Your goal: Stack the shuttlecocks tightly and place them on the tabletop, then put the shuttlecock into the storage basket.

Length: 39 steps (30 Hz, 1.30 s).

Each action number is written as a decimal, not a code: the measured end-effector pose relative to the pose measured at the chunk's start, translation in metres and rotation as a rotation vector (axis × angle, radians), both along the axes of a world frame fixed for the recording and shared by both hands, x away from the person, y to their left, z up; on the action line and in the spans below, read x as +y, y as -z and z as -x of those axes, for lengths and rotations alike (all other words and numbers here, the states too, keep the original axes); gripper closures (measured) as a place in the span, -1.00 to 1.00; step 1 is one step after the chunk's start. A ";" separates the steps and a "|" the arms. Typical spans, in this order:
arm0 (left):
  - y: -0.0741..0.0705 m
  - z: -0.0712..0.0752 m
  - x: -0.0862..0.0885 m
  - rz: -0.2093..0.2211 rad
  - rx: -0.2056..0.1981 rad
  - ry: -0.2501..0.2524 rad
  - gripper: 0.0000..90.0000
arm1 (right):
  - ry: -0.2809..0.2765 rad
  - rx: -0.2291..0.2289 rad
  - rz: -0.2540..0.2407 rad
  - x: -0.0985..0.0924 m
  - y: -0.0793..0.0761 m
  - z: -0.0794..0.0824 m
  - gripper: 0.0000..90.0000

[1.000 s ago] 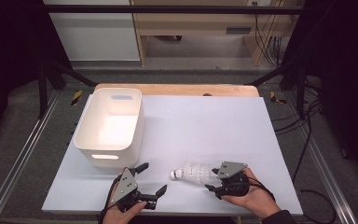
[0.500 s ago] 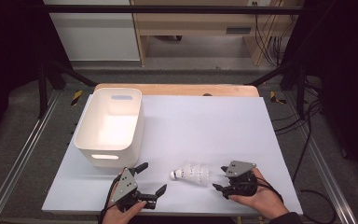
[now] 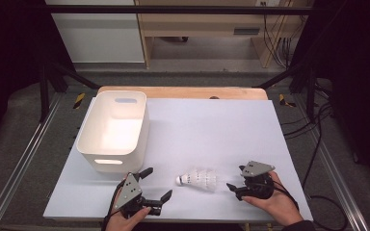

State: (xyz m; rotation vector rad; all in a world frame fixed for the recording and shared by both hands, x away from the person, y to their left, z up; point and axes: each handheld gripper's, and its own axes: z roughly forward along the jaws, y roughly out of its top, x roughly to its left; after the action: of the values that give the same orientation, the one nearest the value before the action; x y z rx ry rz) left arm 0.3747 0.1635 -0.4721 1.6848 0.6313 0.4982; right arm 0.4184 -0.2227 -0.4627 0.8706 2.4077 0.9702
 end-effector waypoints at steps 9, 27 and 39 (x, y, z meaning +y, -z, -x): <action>0.000 -0.002 0.002 0.007 0.008 -0.005 -0.93 | 0.331 -0.054 -0.162 -0.012 -0.005 -0.011 -0.65; -0.004 -0.004 -0.006 -0.088 0.090 0.084 -0.94 | 0.435 -0.186 -0.293 -0.010 -0.004 -0.013 -0.85; -0.010 -0.030 -0.030 -0.292 0.162 0.228 -0.93 | 0.414 -0.198 -0.321 -0.013 -0.002 -0.011 -0.86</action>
State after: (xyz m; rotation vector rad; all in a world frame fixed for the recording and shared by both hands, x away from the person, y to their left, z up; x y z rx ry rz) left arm 0.4048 0.1331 -0.4626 2.0607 0.4909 0.3019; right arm 0.4292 -0.2354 -0.4602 1.2570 1.8328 1.2209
